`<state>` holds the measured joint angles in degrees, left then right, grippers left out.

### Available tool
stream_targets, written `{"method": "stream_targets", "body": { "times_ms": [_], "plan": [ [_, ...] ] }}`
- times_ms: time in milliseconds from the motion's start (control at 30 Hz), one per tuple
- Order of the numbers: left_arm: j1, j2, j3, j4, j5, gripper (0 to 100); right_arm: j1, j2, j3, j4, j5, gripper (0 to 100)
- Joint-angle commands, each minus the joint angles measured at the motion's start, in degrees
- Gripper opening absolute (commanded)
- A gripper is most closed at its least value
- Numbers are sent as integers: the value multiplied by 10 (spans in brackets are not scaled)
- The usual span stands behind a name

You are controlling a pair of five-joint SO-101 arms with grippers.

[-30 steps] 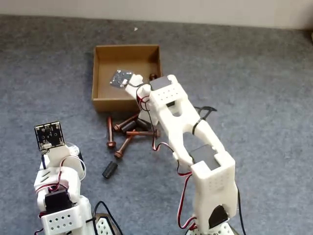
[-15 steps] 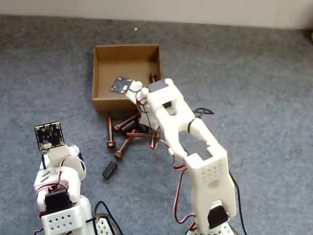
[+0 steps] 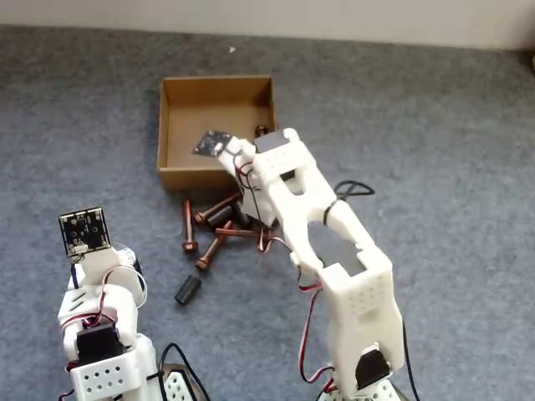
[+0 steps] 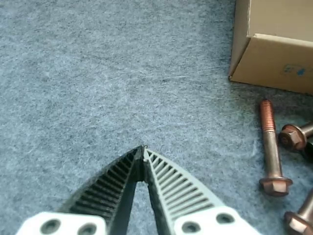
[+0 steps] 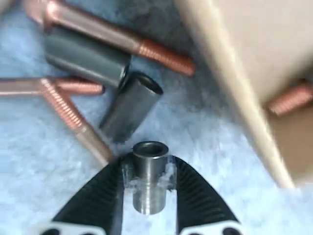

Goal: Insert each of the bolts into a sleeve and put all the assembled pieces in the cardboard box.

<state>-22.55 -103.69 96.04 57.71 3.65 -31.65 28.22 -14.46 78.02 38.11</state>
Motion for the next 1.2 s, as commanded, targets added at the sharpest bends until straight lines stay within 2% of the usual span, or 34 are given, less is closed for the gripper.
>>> {"method": "stream_targets", "body": {
  "times_ms": [0,267,700,833,1000,1167],
  "plan": [
    [-1,-4,11,-14,-8,7,10,-103,-18,36,-42,5],
    [0,-4,11,-15,-8,7,11,-216,88,55,-105,5],
    [1,-4,11,-17,-15,7,22,-471,436,-105,-192,5],
    [3,-4,11,-14,-76,7,51,-502,501,-141,-207,5],
    [42,-4,11,-3,-148,7,109,-503,562,-207,-210,5],
    [74,-5,9,7,-215,7,146,-503,618,-277,-265,5]
  ]
}}
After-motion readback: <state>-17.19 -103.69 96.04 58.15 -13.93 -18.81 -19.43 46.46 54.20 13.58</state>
